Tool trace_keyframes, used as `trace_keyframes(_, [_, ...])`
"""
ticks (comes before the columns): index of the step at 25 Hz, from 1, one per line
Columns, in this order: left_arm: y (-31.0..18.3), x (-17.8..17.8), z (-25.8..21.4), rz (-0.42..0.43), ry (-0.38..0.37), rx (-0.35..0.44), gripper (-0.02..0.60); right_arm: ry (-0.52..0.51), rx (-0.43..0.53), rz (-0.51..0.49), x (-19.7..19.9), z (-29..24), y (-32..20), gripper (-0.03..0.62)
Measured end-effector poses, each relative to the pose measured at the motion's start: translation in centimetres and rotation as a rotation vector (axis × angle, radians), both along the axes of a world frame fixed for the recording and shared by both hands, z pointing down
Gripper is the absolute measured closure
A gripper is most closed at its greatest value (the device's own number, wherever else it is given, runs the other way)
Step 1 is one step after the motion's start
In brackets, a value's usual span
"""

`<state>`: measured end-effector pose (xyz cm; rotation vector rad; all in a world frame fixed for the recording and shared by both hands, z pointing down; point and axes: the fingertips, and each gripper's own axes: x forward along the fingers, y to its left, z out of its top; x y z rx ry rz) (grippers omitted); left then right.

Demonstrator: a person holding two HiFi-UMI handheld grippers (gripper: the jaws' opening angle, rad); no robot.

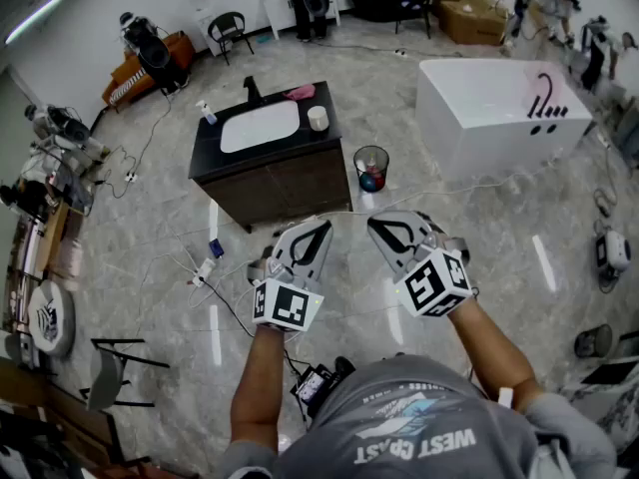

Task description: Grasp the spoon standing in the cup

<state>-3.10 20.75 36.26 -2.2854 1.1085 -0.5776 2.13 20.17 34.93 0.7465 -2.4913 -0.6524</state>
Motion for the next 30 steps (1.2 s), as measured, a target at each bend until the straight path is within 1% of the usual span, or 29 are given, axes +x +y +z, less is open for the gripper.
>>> trace_keyframes(13, [0.8, -0.1, 0.0, -0.009, 0.005, -0.002, 0.58, -0.001, 0.003, -0.003, 0.1, -0.1, 0.6, 0.563])
trace_keyframes(20, [1.1, 0.1, 0.1, -0.012, 0.005, -0.007, 0.58, -0.018, -0.013, -0.012, 0.1, 0.0, 0.9, 0.563])
trace_keyframes(25, [1.0, 0.8, 0.1, -0.014, 0.004, -0.009, 0.58, -0.065, -0.031, 0.003, 1.1, -0.3, 0.6, 0.562])
trace_keyframes(30, [1.0, 2.2, 0.5, -0.02, 0.001, -0.012, 0.58, -0.073, -0.021, 0.007, 2.7, -0.2, 0.4, 0.562])
